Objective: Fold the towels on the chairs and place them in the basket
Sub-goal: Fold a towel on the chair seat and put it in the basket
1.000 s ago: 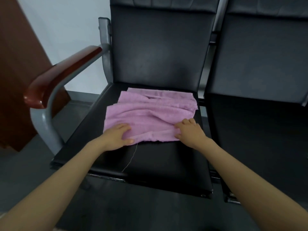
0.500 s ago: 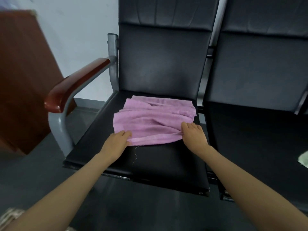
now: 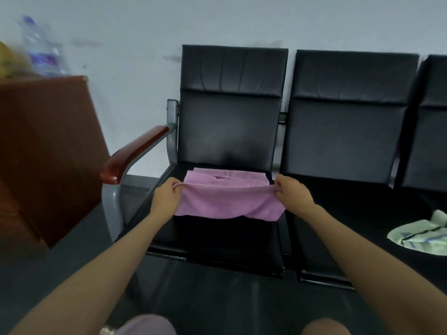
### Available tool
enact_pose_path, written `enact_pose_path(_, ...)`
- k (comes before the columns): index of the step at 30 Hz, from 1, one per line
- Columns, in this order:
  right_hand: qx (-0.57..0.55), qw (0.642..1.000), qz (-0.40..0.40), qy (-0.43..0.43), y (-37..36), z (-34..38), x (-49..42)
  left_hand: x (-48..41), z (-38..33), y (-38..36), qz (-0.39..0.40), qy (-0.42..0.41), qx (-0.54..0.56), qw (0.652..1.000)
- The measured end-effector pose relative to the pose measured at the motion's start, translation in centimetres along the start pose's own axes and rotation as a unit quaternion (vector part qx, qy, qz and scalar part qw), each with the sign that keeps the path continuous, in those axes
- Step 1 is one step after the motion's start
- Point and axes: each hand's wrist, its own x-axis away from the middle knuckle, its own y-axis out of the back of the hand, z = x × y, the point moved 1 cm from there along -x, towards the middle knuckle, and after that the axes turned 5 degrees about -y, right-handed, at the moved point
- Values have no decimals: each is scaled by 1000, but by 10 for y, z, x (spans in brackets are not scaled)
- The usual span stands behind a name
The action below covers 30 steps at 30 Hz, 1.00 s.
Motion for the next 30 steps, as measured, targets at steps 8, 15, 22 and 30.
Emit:
enact_pose_path(8, -279, 951, -131, -25, 119, 30, 46, 34, -85, 86, -125, -22, 125, 984)
enact_pose_path(15, -337, 922, -188, 36, 182, 51, 98, 68, -132, 131, -188, -76, 181, 962)
enact_pose_path(22, -265, 957, -116, 11, 158, 37, 99, 68, -109, 112, -128, -51, 127, 982)
enact_pose_path(30, -284, 951, -3, -119, 33, -8, 69, 61, -26, 27, -18, 67, 113, 991)
